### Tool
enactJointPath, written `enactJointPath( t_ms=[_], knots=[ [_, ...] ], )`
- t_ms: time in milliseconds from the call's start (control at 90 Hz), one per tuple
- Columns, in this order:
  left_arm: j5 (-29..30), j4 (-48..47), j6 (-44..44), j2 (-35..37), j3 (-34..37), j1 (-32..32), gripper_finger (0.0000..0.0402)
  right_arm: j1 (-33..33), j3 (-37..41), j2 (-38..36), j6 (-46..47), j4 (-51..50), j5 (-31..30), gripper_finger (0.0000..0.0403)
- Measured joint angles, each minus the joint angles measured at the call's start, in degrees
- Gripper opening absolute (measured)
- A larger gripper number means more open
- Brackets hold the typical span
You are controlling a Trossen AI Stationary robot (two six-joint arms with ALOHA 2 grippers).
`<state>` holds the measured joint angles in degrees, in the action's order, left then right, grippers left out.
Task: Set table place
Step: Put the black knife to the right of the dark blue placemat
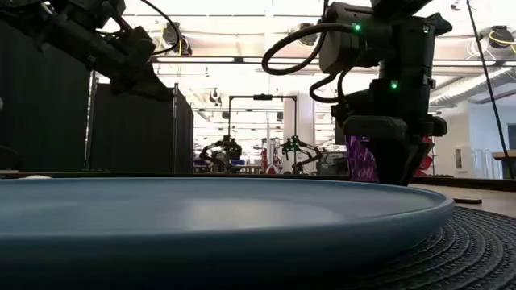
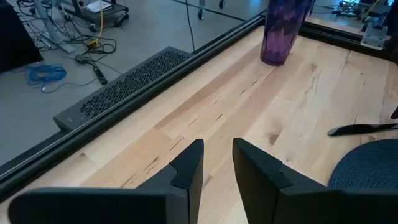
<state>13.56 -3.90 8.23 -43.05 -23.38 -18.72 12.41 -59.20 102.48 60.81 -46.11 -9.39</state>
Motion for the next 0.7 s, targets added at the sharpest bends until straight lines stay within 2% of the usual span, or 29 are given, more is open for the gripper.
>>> enactJointPath(
  t_ms=[211,422,700],
  knots=[
    [0.0,0.0,0.0,0.0,0.0,0.0,0.0072,1.4,0.0,-0.1,2.6,0.4,1.6,0.0008],
    [-1.5,0.2,0.2,0.0,0.0,0.0,0.0072,3.9,0.0,-0.1,10.6,0.5,2.3,0.0005],
    [-2.9,1.0,0.3,0.0,0.0,0.0,0.0072,8.7,0.0,-0.1,26.7,1.0,6.5,0.0001]
  ],
)
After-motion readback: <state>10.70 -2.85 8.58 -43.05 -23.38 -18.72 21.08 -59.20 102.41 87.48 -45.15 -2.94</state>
